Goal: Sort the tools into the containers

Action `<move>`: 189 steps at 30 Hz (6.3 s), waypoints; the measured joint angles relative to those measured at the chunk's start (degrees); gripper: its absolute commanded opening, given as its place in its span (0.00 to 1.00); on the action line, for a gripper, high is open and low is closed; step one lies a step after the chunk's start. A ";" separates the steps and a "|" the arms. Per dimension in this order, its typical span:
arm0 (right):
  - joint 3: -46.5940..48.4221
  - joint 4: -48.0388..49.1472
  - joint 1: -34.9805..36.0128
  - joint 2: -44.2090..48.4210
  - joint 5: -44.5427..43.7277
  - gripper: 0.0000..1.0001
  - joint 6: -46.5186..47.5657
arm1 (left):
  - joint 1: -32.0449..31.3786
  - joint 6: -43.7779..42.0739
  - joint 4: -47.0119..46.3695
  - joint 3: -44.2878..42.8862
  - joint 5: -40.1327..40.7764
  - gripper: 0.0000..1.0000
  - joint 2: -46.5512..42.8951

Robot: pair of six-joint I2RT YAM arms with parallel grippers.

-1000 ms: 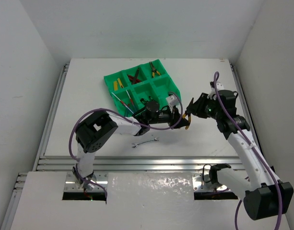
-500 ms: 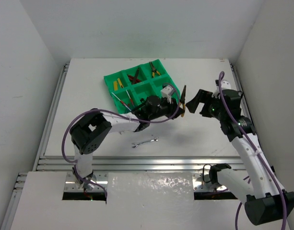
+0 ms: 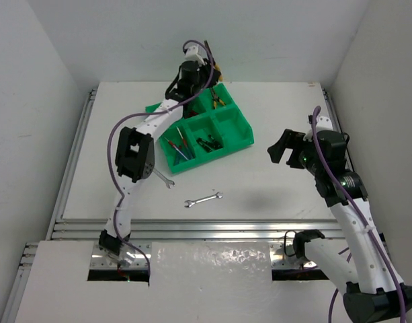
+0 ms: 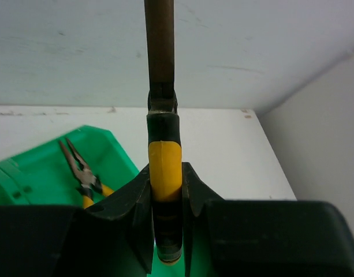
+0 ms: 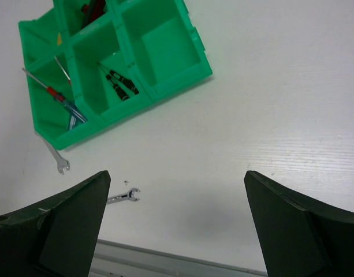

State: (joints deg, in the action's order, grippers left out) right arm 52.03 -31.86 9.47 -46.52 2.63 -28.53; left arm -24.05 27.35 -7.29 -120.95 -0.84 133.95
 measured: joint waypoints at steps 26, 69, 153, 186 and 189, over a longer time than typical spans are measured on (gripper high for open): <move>-2.10 0.17 0.00 -0.85 3.52 0.99 0.26 | 4.85 10.16 4.57 -7.13 -11.72 0.36 14.53; 9.35 9.44 36.28 -54.86 13.49 0.80 46.40 | 0.83 4.63 35.71 68.02 13.97 1.00 -93.79; 43.06 19.19 10.36 -75.95 -2.29 0.84 30.03 | 0.90 8.57 40.46 76.61 24.26 1.00 -94.68; 3.30 13.99 12.61 -32.50 5.73 0.99 9.75 | 5.75 39.01 46.99 58.88 28.35 0.67 -33.42; 3.30 14.71 12.61 -32.24 6.80 0.99 9.33 | 5.75 39.50 47.04 58.88 27.36 0.58 -31.50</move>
State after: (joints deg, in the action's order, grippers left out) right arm 55.33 -17.15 22.09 -78.76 9.43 -19.20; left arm -18.31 66.85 39.75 -62.06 26.52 102.45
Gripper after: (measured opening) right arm 0.986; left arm 0.598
